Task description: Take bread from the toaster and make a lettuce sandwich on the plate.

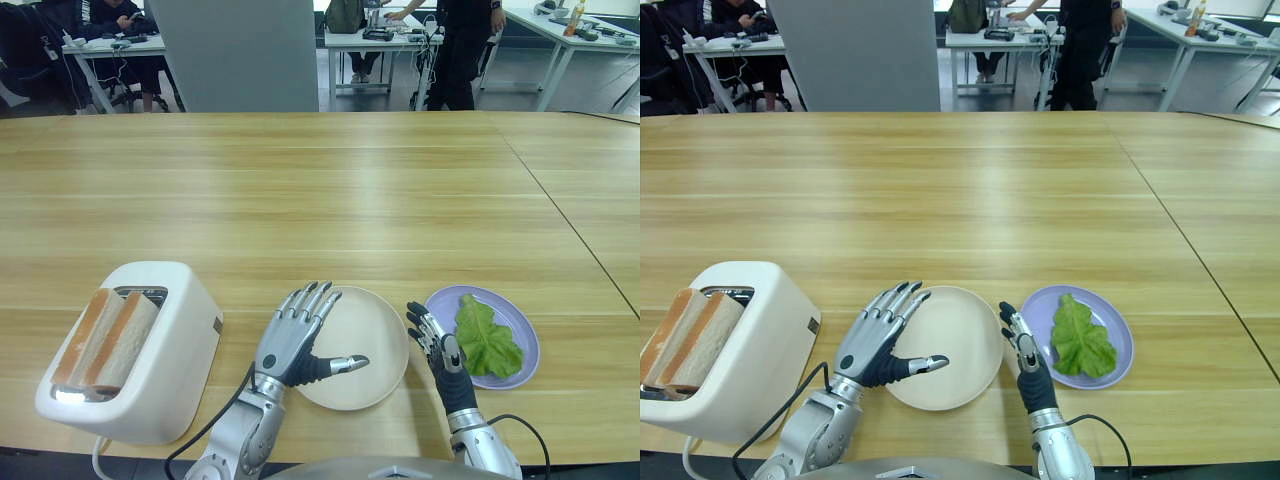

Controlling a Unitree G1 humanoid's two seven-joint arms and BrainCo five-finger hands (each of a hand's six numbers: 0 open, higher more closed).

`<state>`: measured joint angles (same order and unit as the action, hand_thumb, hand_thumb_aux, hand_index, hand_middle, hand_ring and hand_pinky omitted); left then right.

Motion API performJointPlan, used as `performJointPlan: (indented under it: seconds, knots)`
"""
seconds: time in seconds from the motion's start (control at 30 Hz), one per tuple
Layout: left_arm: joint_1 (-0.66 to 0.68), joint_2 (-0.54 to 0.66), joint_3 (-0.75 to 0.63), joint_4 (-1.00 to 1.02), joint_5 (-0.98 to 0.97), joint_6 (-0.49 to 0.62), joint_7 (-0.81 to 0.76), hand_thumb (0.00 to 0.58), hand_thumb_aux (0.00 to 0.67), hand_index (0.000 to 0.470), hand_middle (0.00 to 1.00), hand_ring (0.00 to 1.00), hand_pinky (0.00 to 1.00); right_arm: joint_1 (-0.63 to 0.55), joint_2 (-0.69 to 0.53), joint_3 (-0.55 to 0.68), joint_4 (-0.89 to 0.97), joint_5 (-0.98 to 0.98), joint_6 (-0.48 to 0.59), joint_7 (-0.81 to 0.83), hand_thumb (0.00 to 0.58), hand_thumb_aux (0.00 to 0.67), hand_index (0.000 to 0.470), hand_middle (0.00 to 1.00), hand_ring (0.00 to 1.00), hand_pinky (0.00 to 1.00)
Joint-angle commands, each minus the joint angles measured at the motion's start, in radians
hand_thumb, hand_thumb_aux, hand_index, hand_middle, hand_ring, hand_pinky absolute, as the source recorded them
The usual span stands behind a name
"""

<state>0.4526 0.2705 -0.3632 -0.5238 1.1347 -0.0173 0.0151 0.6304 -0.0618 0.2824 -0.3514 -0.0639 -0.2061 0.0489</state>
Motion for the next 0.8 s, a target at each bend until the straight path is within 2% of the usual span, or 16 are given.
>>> performJointPlan:
  seconds: [0.03,0.3,0.47,0.57,0.67,0.73,0.8]
  knots:
    - [-0.022,-0.001,0.002,0.075,-0.028,0.008,-0.002,0.0,0.0,0.0,0.0,0.0,0.0,-0.002,0.0,0.0,0.004,-0.002,0.019,-0.001,0.0,0.0,0.0,0.0,0.0,0.0]
    - [-0.092,-0.004,-0.011,0.186,-0.06,0.006,0.019,0.0,0.0,0.0,0.0,0.0,0.0,0.002,0.002,0.007,0.004,-0.008,0.021,-0.003,0.0,0.0,0.0,0.0,0.0,0.0]
    - [-0.082,-0.006,-0.007,0.146,-0.101,-0.001,0.014,0.0,0.0,0.0,0.0,0.0,0.0,0.003,0.001,0.019,-0.008,-0.019,0.021,-0.005,0.0,0.0,0.0,0.0,0.0,0.0]
    - [-0.002,-0.077,0.03,-0.04,-0.382,0.022,-0.074,0.0,0.0,0.0,0.0,0.0,0.0,0.009,0.007,0.021,-0.02,-0.001,0.028,-0.005,0.0,0.0,0.0,0.0,0.0,0.0]
    - [0.098,-0.19,0.076,-0.301,-0.782,0.159,-0.188,0.0,0.0,0.0,0.0,0.0,0.0,0.004,0.011,0.024,-0.03,0.011,0.041,0.001,0.0,0.0,0.0,0.0,0.0,0.0]
    - [0.137,-0.205,0.128,-0.417,-0.903,0.249,-0.244,0.0,0.0,0.0,0.0,0.0,0.0,-0.001,0.012,0.026,-0.03,0.003,0.059,0.0,0.0,0.0,0.0,0.0,0.0,0.0]
    - [0.164,-0.172,0.218,-0.498,-0.946,0.304,-0.285,0.0,0.0,0.0,0.0,0.0,0.0,-0.007,0.015,0.024,-0.025,0.01,0.066,0.001,0.0,0.0,0.0,0.0,0.0,0.0]
